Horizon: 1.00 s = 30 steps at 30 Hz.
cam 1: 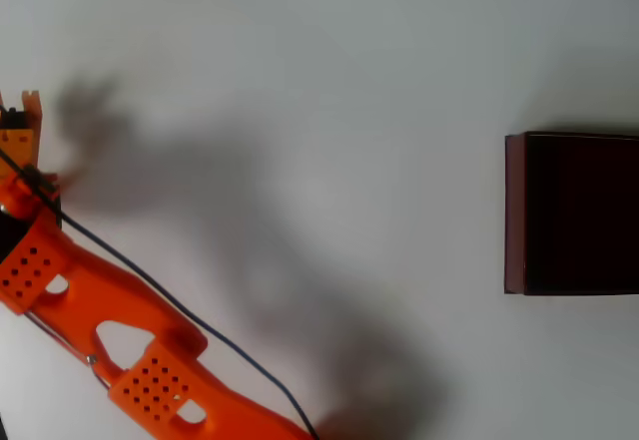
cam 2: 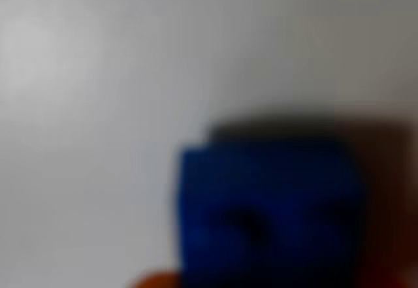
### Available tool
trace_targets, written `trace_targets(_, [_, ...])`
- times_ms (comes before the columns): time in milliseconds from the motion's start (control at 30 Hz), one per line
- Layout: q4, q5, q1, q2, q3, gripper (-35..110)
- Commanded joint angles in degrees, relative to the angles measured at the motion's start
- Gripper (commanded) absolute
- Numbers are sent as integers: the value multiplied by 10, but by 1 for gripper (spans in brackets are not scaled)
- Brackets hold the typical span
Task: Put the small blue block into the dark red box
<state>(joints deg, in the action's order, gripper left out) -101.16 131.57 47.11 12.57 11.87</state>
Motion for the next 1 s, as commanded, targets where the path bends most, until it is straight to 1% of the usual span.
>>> trace_targets(0, [-13,-2,0,2,18,0])
trace_targets(133, [-18,-33,-5,22,15,0])
trace_targets(233, [-24,-110,-26,71,-13,1])
trace_targets(300, [-25,-173,-49,156,-116,1])
trace_targets(400, [-23,-281,-96,323,-328,1])
trace_targets(533, [-21,-429,-185,504,-535,1])
trace_targets(700, [-5,-577,-327,678,-722,1])
trace_targets(967, [149,-801,-568,892,-987,0])
